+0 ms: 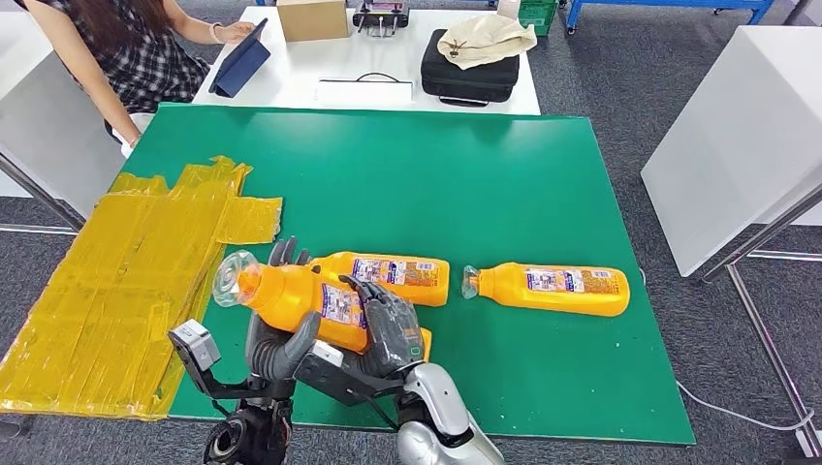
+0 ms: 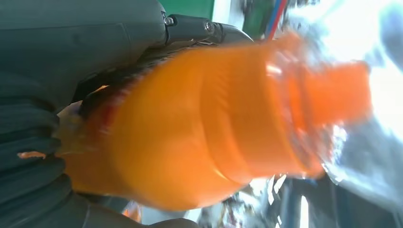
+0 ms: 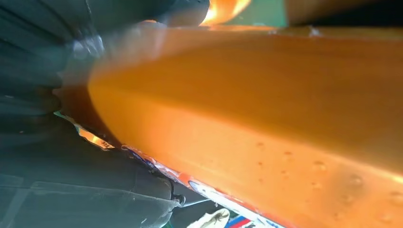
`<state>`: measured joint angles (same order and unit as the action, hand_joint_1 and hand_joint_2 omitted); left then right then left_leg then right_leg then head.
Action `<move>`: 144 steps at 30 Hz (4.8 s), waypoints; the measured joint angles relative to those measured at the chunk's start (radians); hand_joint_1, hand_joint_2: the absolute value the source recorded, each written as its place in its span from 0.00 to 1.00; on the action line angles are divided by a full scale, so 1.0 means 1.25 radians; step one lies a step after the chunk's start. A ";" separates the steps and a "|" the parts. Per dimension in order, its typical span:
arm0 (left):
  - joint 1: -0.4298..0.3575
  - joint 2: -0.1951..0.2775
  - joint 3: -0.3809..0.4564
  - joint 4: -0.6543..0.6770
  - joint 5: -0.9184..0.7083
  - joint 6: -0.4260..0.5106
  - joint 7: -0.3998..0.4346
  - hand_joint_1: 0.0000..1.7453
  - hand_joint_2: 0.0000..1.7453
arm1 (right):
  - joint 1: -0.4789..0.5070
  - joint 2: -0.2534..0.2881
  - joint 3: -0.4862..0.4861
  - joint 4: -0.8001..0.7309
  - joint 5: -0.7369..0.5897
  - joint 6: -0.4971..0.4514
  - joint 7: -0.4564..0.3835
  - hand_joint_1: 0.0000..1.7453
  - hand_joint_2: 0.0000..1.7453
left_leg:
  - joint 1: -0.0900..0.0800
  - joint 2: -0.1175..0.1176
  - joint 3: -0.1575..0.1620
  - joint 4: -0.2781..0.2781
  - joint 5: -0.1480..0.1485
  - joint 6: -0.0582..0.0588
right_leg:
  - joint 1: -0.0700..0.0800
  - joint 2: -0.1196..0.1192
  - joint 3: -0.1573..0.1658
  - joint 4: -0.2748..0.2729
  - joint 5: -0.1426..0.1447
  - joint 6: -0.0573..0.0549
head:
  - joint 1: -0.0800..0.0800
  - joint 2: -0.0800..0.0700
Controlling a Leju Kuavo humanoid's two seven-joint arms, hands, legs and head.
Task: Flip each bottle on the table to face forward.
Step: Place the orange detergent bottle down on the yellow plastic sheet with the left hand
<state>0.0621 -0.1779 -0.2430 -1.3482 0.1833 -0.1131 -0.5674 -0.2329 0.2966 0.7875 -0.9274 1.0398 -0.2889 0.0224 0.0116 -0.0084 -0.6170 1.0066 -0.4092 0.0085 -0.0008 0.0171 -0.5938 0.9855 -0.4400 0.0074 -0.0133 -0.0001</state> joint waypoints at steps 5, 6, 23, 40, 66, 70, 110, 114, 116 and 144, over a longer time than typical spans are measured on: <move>0.004 0.001 0.013 -0.019 -0.089 0.078 0.015 0.00 1.00 | -0.003 0.002 0.041 0.008 0.056 0.000 0.047 1.00 1.00 | 0.000 0.000 0.000 0.000 0.000 0.000 | 0.000 0.000 0.000 0.000 0.000 0.000 | 0.000 0.000; 0.004 0.001 0.015 -0.022 -0.101 0.086 0.020 0.00 1.00 | -0.004 0.002 0.046 0.008 0.062 0.000 0.053 1.00 1.00 | 0.000 0.000 0.000 0.000 0.000 0.000 | 0.000 0.000 0.000 0.000 0.000 0.000 | 0.000 0.000; 0.016 0.012 0.023 -0.043 -0.138 0.080 0.029 1.00 1.00 | -0.004 -0.004 0.066 -0.009 0.093 0.007 0.074 1.00 1.00 | 0.000 0.000 0.001 0.000 0.000 0.000 | 0.000 0.000 0.001 0.000 0.000 0.000 | 0.000 0.000; 0.024 0.014 0.052 -0.044 0.026 -0.078 0.024 1.00 1.00 | 0.019 -0.022 0.066 -0.050 0.121 -0.051 0.066 1.00 1.00 | 0.000 0.000 0.000 0.000 0.000 0.000 | 0.000 0.000 0.000 0.000 0.000 0.000 | 0.000 0.000; 0.001 0.006 0.108 -0.061 0.088 -0.095 0.010 1.00 1.00 | 0.173 -0.186 0.017 -0.452 0.155 -0.160 0.069 0.00 0.00 | 0.000 -0.001 0.000 0.000 0.000 0.000 | 0.000 0.000 0.000 0.000 0.000 0.000 | 0.000 0.000; 0.000 0.006 0.113 -0.055 0.088 -0.094 0.010 1.00 1.00 | 0.179 -0.195 0.017 -0.471 0.156 -0.160 0.069 0.00 0.00 | 0.000 0.000 0.000 0.000 0.000 0.000 | 0.000 0.000 0.000 0.000 0.000 0.000 | 0.000 0.000; -0.157 0.045 0.327 -0.112 -1.260 0.612 0.052 1.00 1.00 | 0.224 -0.175 -0.045 -0.564 0.143 0.010 0.056 0.00 0.00 | 0.000 -0.001 0.000 0.000 0.000 0.000 | 0.000 -0.001 0.000 0.000 0.000 0.000 | 0.000 0.000; -0.224 0.112 0.223 0.080 -1.389 0.612 0.300 1.00 1.00 | 0.225 -0.176 -0.059 -0.572 0.139 0.017 0.045 0.00 0.00 | 0.000 -0.001 0.000 0.000 0.001 0.000 | 0.000 -0.001 0.000 0.000 0.000 0.000 | 0.000 0.000; -0.271 0.150 0.133 0.216 -1.397 0.607 0.395 1.00 1.00 | 0.225 -0.175 -0.062 -0.572 0.137 0.018 0.038 0.00 0.00 | 0.000 -0.001 0.001 0.000 0.001 -0.001 | 0.000 -0.001 0.000 0.000 0.000 0.000 | 0.000 0.000; -0.483 0.259 -0.129 0.757 -1.397 0.513 0.608 1.00 1.00 | 0.231 -0.172 -0.068 -0.546 0.132 0.046 0.033 0.00 0.00 | 0.001 -0.001 0.001 -0.001 0.002 -0.003 | 0.001 -0.001 0.001 0.001 0.002 -0.003 | 0.000 0.000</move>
<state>-0.5416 0.1464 -0.4039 -0.4025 -1.5625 0.5276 0.1923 0.0553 0.0812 0.7031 -1.6100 1.2051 -0.2319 0.0635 0.0127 -0.0098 -0.6159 1.0055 -0.4062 0.0047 0.0002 0.0165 -0.5929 0.9865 -0.4378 0.0042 -0.0130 0.0000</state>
